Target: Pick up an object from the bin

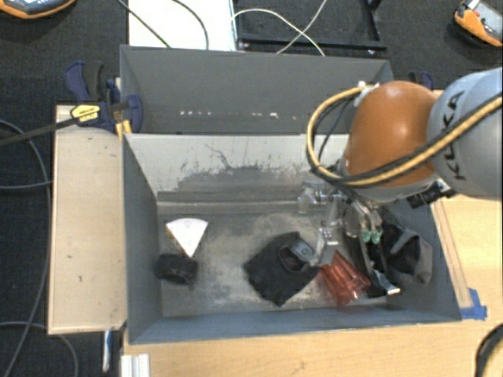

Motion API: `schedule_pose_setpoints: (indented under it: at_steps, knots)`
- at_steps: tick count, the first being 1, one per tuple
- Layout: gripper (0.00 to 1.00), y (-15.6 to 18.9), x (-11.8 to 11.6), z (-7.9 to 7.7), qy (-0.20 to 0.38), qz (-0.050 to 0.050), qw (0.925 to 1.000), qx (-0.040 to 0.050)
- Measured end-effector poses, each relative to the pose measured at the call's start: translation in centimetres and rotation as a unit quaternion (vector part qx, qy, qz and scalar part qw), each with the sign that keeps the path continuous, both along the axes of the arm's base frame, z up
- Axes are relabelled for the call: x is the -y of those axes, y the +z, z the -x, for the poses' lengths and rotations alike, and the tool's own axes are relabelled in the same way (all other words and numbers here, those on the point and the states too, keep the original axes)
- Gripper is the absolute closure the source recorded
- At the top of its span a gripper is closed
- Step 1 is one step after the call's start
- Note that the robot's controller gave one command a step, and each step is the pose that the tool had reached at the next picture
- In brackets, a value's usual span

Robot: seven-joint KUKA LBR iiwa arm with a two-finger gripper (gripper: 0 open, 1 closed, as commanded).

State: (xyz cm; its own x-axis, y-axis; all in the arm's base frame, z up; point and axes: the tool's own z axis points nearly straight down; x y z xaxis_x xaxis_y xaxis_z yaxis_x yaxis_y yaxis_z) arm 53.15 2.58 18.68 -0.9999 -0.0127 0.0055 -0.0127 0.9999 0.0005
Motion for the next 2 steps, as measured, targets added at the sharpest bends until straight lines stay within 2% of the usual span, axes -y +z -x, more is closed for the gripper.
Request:
schedule_pose_setpoints:
  at_steps: [1,2]
  knots:
    - [0.0,0.5,0.0,-0.2,-0.001,0.0,1.0,0.0043]
    - [0.0,-11.4,-5.0,0.8,0.133,-0.001,0.9912,0.0013]
